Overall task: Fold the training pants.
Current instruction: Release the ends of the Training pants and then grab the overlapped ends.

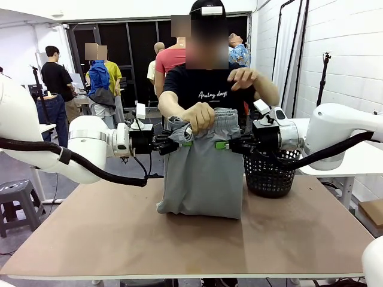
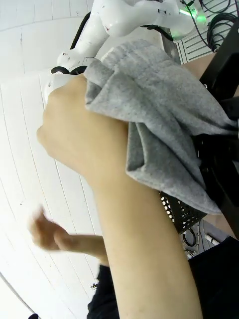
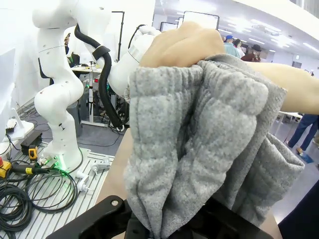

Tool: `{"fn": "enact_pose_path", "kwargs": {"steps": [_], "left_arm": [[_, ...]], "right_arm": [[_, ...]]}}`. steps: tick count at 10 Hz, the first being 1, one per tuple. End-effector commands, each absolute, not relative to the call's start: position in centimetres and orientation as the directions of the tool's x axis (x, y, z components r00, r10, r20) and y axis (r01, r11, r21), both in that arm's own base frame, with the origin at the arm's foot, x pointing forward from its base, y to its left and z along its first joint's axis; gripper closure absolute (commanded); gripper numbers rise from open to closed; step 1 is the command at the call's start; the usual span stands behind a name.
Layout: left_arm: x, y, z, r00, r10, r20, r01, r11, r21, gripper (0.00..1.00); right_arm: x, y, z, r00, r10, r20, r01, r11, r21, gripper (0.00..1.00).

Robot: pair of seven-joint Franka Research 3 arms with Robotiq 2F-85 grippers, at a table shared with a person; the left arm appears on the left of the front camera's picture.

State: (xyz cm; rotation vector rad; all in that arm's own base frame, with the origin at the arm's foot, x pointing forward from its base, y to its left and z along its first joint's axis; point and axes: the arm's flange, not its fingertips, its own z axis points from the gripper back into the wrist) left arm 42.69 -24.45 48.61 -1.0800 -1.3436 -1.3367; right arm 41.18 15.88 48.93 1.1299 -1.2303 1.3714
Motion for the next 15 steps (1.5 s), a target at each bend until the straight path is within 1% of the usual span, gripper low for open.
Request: {"fn": "enact_pose_path", "kwargs": {"steps": [1,15], "left_arm": [[42.73,-24.42,48.82,-0.187,-0.024,0.982,0.982,0.03,0.188,1.0],[42.73,-24.42,48.82,-0.187,-0.024,0.982,0.982,0.03,0.188,1.0]], "right_arm": [[40.94,16.11,49.19,-0.139,0.066,0.988,-0.989,-0.06,-0.135,1.0],[40.94,16.11,49.19,-0.139,0.066,0.988,-0.989,-0.06,-0.135,1.0]]}}
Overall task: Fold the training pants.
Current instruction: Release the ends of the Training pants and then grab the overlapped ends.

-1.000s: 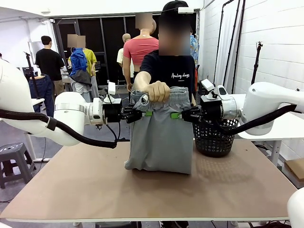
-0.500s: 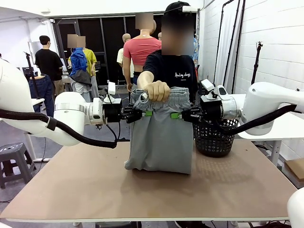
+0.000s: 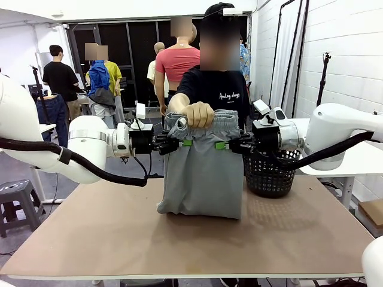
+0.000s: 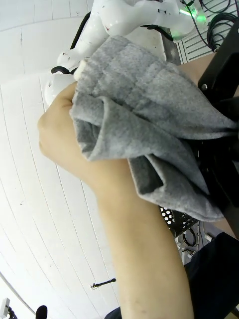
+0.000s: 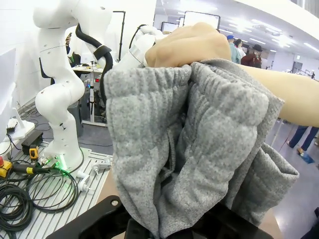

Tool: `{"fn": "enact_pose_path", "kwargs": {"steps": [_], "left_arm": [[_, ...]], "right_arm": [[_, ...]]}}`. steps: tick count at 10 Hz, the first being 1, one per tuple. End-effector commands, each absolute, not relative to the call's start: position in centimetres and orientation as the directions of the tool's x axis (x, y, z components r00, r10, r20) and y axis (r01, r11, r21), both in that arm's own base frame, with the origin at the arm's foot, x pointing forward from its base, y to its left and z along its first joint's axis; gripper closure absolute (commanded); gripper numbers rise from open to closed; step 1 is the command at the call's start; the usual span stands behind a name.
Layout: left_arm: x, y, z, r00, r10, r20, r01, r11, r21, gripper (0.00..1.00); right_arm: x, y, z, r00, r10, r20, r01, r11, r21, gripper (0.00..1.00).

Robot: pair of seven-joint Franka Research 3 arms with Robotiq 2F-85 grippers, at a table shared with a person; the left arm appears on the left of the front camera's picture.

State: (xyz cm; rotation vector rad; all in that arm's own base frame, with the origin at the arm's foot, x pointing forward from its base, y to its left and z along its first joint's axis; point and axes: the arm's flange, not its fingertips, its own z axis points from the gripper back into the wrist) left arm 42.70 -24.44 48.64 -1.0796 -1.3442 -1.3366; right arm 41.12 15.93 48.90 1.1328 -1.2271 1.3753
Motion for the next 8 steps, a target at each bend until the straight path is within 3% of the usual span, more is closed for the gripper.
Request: {"fn": "enact_pose_path", "kwargs": {"steps": [1,4,5,8], "left_arm": [[42.73,-24.42,48.82,-0.187,-0.024,0.982,0.982,0.03,0.188,1.0],[42.7,-24.44,48.64,-0.188,-0.022,0.982,0.982,0.024,0.189,1.0],[42.65,-24.14,48.31,-0.18,-0.027,0.983,0.983,0.026,0.181,0.94],[42.25,-23.94,47.94,-0.194,-0.019,0.981,0.981,0.0,0.194,0.35]], "right_arm": [[40.94,16.11,49.19,-0.139,0.066,0.988,-0.989,-0.06,-0.135,1.0],[41.12,15.93,48.9,-0.131,0.064,0.989,-0.99,-0.057,-0.128,1.0],[41.14,15.93,49.04,-0.108,0.066,0.992,-0.992,-0.077,-0.102,0.86],[41.34,15.88,48.97,-0.101,0.081,0.992,-0.993,-0.068,-0.096,0.27]]}}
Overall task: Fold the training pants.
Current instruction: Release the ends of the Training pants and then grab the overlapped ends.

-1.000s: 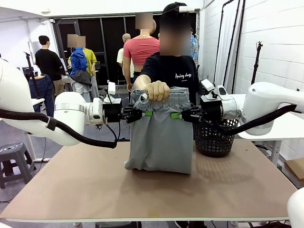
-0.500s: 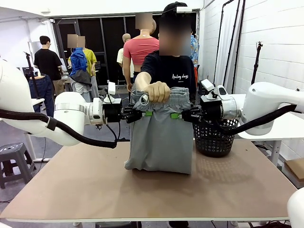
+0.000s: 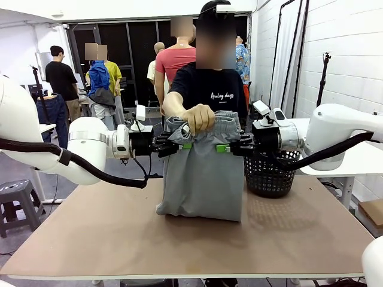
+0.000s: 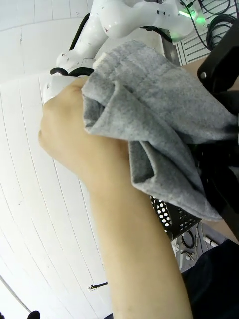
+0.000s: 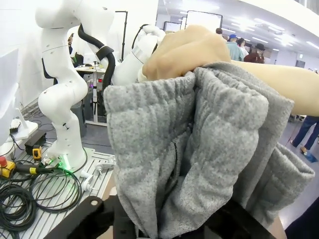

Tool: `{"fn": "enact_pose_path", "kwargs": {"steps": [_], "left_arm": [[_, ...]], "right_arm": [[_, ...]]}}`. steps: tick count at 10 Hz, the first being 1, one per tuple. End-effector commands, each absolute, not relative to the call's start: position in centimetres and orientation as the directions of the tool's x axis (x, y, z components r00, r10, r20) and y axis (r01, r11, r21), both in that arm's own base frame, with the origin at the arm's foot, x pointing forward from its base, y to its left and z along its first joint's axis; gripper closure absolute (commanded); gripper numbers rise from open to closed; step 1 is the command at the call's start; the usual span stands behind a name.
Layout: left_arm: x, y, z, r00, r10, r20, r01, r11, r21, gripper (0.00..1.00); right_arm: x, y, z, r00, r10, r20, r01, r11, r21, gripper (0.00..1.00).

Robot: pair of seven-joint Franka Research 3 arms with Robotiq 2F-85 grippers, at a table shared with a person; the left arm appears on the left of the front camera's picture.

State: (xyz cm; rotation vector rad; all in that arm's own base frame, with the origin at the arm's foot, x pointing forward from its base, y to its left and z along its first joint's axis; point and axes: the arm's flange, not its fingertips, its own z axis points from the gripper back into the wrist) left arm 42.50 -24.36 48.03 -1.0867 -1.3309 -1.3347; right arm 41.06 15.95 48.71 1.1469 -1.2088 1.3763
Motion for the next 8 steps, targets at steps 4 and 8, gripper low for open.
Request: {"fn": "enact_pose_path", "kwargs": {"steps": [4,8], "left_arm": [[42.55,-23.41,48.1,-0.203,-0.017,0.979,0.979,0.006,0.203,0.0],[42.89,-23.05,47.85,-0.194,-0.017,0.981,0.981,0.021,0.195,0.0]], "right_arm": [[41.71,15.75,48.86,-0.096,0.088,0.991,-0.995,-0.047,-0.092,0.0],[41.87,15.22,48.58,-0.109,0.122,0.987,-0.994,0.01,-0.111,0.0]]}}
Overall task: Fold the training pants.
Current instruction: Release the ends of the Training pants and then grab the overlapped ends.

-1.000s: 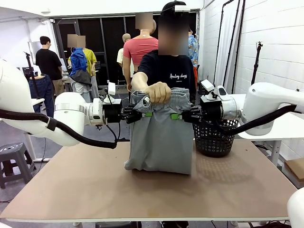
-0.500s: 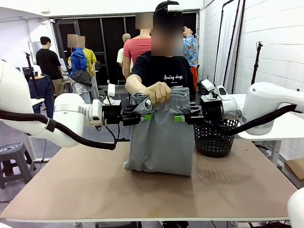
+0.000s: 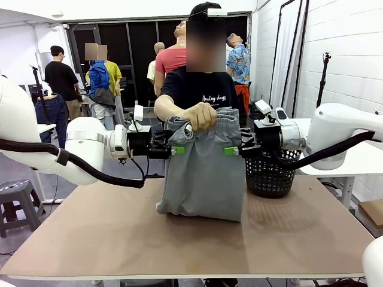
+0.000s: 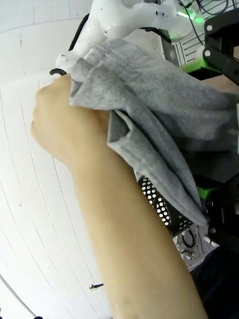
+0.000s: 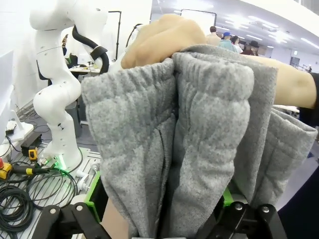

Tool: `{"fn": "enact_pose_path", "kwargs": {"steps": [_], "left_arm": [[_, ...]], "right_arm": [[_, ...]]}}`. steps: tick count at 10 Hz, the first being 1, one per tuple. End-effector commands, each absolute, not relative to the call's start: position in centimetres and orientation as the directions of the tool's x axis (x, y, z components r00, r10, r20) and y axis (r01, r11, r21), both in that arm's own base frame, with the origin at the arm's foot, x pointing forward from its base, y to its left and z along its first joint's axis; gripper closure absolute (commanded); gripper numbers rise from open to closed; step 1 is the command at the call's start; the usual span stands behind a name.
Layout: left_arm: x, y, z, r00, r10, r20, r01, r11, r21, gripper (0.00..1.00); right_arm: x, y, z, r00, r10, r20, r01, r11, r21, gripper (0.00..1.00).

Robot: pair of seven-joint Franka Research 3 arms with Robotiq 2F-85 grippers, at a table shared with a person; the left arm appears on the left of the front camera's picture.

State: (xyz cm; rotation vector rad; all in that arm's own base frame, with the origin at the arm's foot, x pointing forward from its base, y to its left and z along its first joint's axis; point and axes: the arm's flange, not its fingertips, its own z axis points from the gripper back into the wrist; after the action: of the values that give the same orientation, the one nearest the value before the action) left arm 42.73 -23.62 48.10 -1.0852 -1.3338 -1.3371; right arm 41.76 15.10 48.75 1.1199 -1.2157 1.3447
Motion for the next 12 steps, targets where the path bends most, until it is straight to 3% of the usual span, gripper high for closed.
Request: {"fn": "enact_pose_path", "kwargs": {"steps": [1,5,8,12], "left_arm": [[42.9,-22.8,47.6,-0.195,-0.031,0.98,0.98,0.04,0.197,0.0],[42.5,-21.5,47.3,-0.203,-0.061,0.977,0.968,0.14,0.21,0.0],[42.6,-21.6,47.2,-0.23,-0.127,0.965,0.914,0.312,0.259,0.0],[42.4,-21.6,47.0,-0.266,-0.148,0.952,0.904,0.306,0.3,0.0]], "right_arm": [[41.9,14.8,48.5,-0.121,0.123,0.985,-0.991,0.048,-0.128,0.0],[41.6,12.7,47.5,-0.104,0.143,0.984,-0.983,0.134,-0.123,0.0],[41.3,12.1,46.9,-0.103,0.137,0.985,-0.976,0.179,-0.127,0.0],[41.4,11.8,46.9,-0.121,0.132,0.984,-0.96,0.236,-0.15,0.0]]}}
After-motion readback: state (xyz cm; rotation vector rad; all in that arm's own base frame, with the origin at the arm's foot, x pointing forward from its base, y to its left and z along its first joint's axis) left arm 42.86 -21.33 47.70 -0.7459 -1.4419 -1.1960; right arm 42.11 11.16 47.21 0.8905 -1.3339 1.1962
